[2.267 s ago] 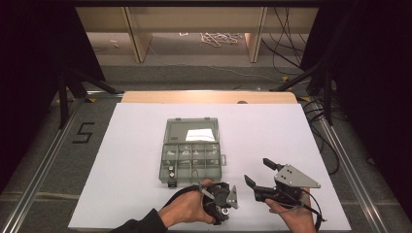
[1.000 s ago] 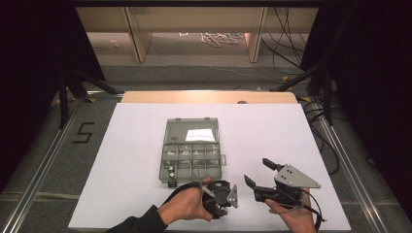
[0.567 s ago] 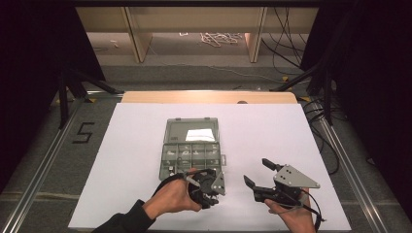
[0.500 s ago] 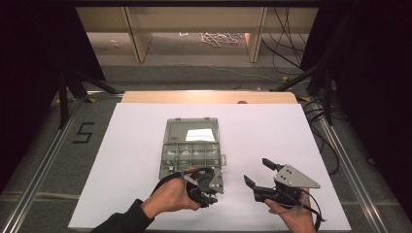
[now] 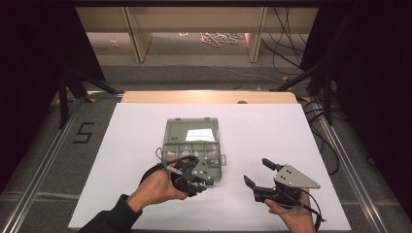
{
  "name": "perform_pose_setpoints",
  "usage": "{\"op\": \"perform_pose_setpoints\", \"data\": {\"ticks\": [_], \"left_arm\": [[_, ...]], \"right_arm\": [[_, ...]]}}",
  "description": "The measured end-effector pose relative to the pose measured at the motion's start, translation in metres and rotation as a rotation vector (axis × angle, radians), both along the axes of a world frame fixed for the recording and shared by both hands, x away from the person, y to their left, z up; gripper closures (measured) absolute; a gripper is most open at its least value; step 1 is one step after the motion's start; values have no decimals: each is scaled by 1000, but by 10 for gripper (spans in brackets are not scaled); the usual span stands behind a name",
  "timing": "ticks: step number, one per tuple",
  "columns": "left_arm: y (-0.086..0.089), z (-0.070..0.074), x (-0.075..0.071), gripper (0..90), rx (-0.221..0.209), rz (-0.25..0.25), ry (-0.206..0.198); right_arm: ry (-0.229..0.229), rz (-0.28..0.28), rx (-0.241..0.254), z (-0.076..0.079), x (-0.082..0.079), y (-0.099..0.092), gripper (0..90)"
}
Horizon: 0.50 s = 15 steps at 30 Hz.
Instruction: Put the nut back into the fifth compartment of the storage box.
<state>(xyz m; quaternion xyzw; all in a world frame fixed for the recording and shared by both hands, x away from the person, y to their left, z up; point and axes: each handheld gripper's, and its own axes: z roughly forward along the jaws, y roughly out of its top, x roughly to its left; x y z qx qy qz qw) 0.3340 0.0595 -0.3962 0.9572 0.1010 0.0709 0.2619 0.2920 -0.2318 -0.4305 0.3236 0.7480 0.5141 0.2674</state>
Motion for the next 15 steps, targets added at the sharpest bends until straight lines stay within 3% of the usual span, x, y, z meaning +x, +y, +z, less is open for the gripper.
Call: {"op": "perform_pose_setpoints", "data": {"ticks": [8,15], "left_arm": [[24,11,11,698,6,69,-35],[47,7,28,698,26,166,-47]], "right_arm": [[1,0,-1,0,0,0,202],[1,0,0,0,0,0,202]]}}
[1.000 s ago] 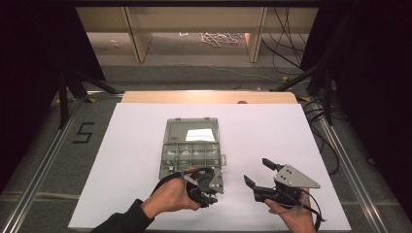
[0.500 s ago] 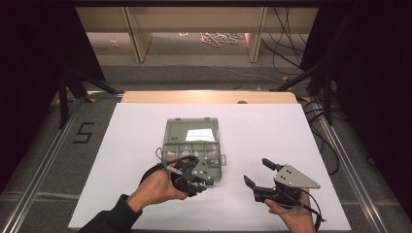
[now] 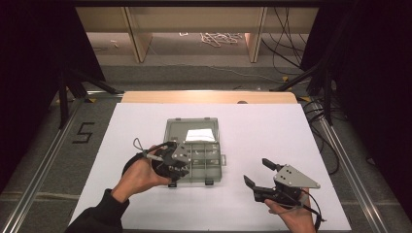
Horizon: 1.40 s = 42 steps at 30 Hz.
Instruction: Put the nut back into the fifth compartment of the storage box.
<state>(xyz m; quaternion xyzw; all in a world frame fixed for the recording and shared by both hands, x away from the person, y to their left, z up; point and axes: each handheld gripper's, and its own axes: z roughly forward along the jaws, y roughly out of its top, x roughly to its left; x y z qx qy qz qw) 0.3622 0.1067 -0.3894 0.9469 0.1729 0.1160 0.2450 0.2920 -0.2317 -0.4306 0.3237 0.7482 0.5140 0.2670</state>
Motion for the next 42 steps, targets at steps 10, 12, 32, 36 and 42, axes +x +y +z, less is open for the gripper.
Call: {"op": "perform_pose_setpoints", "data": {"ticks": [10,12,32,36,42], "left_arm": [[13,-13,12,698,47,67,17],[16,-14,15,698,57,68,20],[20,-36,21,698,145,97,47],[21,-38,23,697,140,98,55],[23,-41,24,697,154,103,65]], "right_arm": [[2,2,1,0,0,0,202],[2,2,2,0,0,0,202],[5,4,1,0,0,0,202],[-1,4,3,0,0,1,204],[4,5,2,0,0,0,204]]}}
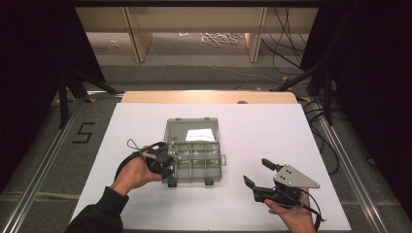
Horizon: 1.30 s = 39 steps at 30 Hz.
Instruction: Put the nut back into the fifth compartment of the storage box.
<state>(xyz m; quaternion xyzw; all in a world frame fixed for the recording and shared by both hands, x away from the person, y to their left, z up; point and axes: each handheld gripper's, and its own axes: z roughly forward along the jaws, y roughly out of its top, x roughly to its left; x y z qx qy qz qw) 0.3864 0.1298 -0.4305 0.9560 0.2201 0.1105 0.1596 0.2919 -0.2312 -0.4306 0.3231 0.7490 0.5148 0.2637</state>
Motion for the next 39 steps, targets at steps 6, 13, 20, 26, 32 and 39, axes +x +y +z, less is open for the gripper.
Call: {"op": "perform_pose_setpoints", "data": {"ticks": [6,13,20,26,32,39], "left_arm": [[2,3,1,654,-32,11,-17],[5,10,0,528,-84,32,-38],[15,16,-4,347,-253,142,-79],[31,12,-10,291,-393,235,-106],[43,6,-18,281,-477,286,-131],[48,0,-32,259,-545,323,-167]], "right_arm": [[-2,-2,-3,0,0,0,204],[2,-2,-3,0,0,0,204],[-3,-8,-4,-1,0,0,203],[0,-13,1,-2,1,-1,203],[30,-7,7,-3,1,0,201],[17,-13,13,-3,2,-2,199]]}}
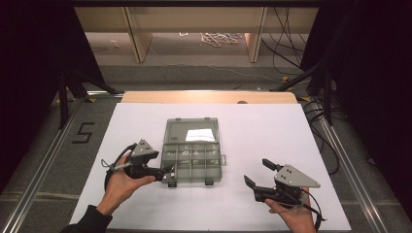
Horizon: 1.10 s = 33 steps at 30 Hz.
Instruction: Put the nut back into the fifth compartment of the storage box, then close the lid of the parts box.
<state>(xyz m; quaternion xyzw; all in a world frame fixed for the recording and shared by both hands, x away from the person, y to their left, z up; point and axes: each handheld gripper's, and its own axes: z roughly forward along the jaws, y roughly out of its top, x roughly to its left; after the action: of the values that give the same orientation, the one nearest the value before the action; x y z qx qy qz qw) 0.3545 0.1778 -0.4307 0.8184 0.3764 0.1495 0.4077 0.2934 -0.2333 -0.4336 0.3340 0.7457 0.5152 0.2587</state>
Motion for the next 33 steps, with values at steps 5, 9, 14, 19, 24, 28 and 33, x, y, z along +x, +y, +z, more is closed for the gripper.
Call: {"op": "perform_pose_setpoints", "data": {"ticks": [5,9,14,19,24,28,33], "left_arm": [[4,-3,-6,232,-33,48,-17],[7,-4,-8,231,-31,57,-25],[8,-8,-9,230,-54,99,-21],[8,-13,-9,257,-60,113,-15],[8,-17,-10,279,-32,109,-3],[9,-21,-8,304,-45,121,20],[15,-24,-6,367,-7,118,15]], "right_arm": [[13,2,-5,0,-1,0,199],[13,-3,-2,0,0,2,199],[24,11,-8,-1,0,3,196],[18,26,8,-3,3,3,183],[33,34,14,-3,7,5,161],[44,28,9,0,13,6,161],[9,28,8,3,25,7,161]]}}
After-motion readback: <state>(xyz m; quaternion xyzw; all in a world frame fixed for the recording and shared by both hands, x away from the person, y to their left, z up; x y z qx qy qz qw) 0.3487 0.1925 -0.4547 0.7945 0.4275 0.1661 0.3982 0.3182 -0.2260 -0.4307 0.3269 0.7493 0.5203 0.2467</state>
